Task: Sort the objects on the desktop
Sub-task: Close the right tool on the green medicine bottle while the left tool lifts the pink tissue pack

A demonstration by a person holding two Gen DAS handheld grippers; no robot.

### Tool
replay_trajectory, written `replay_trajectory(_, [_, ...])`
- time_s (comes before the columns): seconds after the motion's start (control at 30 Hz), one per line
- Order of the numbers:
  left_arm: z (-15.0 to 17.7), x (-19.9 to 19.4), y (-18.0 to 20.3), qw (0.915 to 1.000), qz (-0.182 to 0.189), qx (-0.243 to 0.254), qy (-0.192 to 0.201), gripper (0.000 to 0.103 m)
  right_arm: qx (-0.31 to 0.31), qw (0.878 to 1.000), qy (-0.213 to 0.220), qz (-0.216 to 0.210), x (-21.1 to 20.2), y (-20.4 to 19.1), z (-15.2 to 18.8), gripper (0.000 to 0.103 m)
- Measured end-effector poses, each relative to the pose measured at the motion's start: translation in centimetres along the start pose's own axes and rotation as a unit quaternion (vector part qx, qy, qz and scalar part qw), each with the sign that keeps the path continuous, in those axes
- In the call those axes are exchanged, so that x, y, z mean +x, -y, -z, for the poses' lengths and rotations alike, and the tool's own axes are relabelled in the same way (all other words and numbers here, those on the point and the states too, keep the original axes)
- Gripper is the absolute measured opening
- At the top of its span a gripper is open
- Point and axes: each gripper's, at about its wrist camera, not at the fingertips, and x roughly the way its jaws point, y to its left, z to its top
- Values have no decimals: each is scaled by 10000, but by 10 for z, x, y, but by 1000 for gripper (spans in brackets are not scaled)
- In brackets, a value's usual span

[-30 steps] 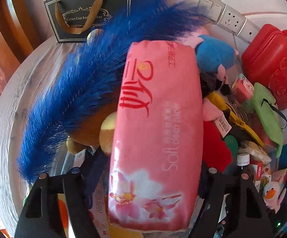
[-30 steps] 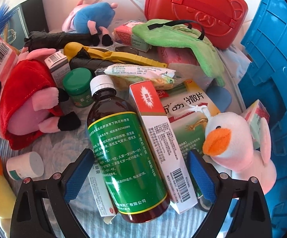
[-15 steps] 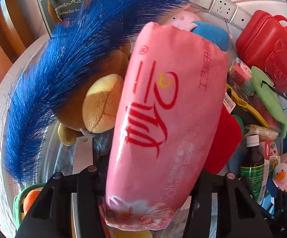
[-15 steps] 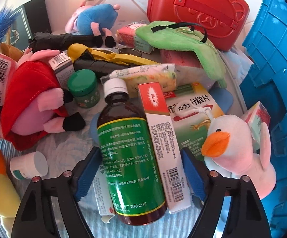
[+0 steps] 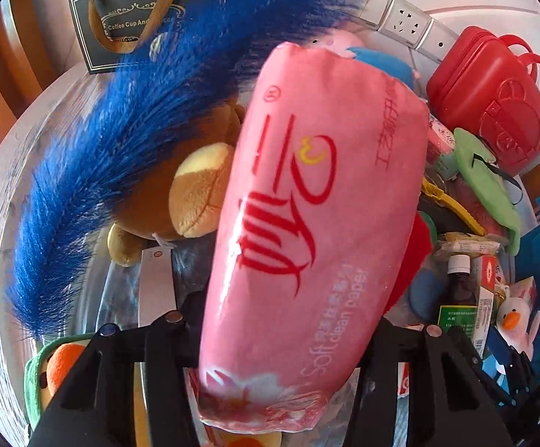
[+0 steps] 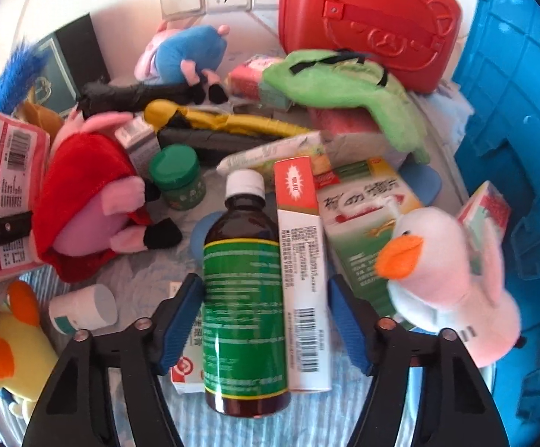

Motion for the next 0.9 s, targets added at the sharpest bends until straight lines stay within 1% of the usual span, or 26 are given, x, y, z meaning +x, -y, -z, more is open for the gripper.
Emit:
replay_trajectory(0.07, [0,-2,2,10000,-9,27,4,49,69,10000,19,-50,-5,2,-4,52])
replay_trajectory(0.17, [2,-1,5,9999,-118,97,-20,49,128,9996,-185,-167,-5,5,-11,52])
replay_trajectory(0.2, [2,1,6,9998,-147,113,-39,49,149,9993,-269,-223,-2,6,-13,59])
replay_trajectory(0.23, [3,3,6,9998,-184,113,-40,49,214,9982,-454,-332,3,7,-14,66])
replay_trajectory(0.27, [4,4,6,9996,-232,137,-34,49,294,9958,-773,-402,12,8,-15,78])
replay_trajectory(0.3, [4,5,6,9995,-254,162,-36,49,322,9920,-1149,-415,25,8,-14,80])
replay_trajectory(0.33, [7,5,3,9996,-243,161,-36,49,378,9895,-1316,-465,34,8,-12,81])
replay_trajectory(0.37, [7,6,3,9995,-251,170,-37,49,390,9893,-1329,-466,39,8,-10,82])
replay_trajectory(0.4, [6,7,3,9995,-262,186,-46,49,365,9891,-1375,-387,46,7,-7,86])
replay_trajectory(0.47, [3,10,2,9995,-250,209,-56,49,588,9889,-1264,-506,52,11,-3,86])
replay_trajectory(0.5, [3,10,1,9995,-245,212,-44,49,666,9883,-1243,-583,54,12,-3,79])
replay_trajectory(0.53, [4,10,0,9995,-239,218,-35,49,616,9884,-1218,-659,53,9,-4,75])
replay_trajectory(0.57, [3,11,0,9995,-239,223,-27,49,505,9897,-1186,-624,52,6,-4,74])
replay_trajectory(0.6, [4,11,-1,9995,-224,211,-19,49,367,9913,-1141,-545,50,1,-4,74])
replay_trajectory(0.63, [3,11,-2,9996,-210,199,-13,49,315,9916,-1117,-565,50,-2,-2,74])
replay_trajectory(0.7, [3,10,-1,9996,-198,199,5,49,360,9916,-1070,-639,50,-3,3,74])
replay_trajectory(0.9, [5,1,-1,9996,-87,248,116,49,507,9934,-844,-582,43,1,12,74])
